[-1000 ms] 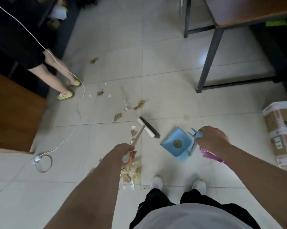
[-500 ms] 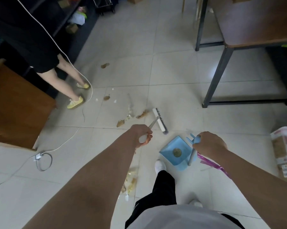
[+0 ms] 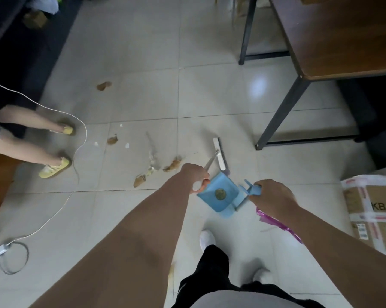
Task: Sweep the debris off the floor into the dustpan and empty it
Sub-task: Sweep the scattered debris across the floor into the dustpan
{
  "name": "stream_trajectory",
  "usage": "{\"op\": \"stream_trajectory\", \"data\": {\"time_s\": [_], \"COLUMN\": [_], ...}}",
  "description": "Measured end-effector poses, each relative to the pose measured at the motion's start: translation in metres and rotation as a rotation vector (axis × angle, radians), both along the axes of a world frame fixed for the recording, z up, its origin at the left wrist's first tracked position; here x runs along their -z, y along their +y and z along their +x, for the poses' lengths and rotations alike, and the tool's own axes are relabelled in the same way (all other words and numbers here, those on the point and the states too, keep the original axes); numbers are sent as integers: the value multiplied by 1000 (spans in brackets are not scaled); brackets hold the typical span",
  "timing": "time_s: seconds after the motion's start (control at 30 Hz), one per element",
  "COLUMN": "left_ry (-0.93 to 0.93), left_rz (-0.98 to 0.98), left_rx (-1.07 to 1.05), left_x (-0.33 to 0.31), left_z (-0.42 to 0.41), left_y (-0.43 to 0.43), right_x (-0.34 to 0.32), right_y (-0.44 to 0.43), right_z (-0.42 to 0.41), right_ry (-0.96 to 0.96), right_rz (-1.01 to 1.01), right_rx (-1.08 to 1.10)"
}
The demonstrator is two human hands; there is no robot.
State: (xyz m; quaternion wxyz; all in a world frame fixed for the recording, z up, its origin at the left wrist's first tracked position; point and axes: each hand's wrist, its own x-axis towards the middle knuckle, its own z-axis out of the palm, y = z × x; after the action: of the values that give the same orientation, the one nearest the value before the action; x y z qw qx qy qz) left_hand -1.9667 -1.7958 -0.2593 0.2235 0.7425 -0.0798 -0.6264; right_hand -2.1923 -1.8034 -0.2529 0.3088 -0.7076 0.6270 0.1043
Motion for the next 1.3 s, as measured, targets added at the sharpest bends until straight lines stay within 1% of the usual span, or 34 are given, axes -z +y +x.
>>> {"op": "stream_trajectory", "data": {"time_s": [0.13, 0.23, 0.27, 0.4, 0.53, 0.63, 0.77, 0.9, 0.97, 1.03, 1.17, 1.3], "left_ry": [37, 108, 121, 130, 144, 129, 212, 224, 202, 163, -1, -90], "left_rz": [-33, -1, -8, 48, 100, 144, 165, 181, 194, 176, 238, 186], "left_rx": [-182, -455, -516, -654, -809, -897, -1138, -1167, -1221, -1221, -1069, -1055], "left_x": [10, 11, 10, 9, 6, 4, 1, -1, -6, -14, -28, -44], "left_z": [42, 69, 77, 96, 81, 54, 13, -25, -39, -48, -49, -28], "left_y": [-15, -12, -7, 25, 63, 84, 115, 147, 160, 168, 166, 137], "right_x": [-4, -2, -2, 3, 8, 6, 7, 8, 7, 6, 4, 3], "right_y": [-19, -38, -45, -67, -83, -91, -106, -109, -107, -108, -118, -140], "right_z": [18, 29, 33, 55, 74, 80, 79, 79, 81, 84, 84, 78], "right_ry": [10, 20, 16, 26, 25, -9, -17, 5, 1, -4, -40, -75], "right_rz": [-1, -24, -22, -39, -56, -24, -9, -43, -45, -44, -14, 16], "right_rx": [-54, -111, -133, -273, -463, -549, -693, -842, -889, -932, -941, -892]}}
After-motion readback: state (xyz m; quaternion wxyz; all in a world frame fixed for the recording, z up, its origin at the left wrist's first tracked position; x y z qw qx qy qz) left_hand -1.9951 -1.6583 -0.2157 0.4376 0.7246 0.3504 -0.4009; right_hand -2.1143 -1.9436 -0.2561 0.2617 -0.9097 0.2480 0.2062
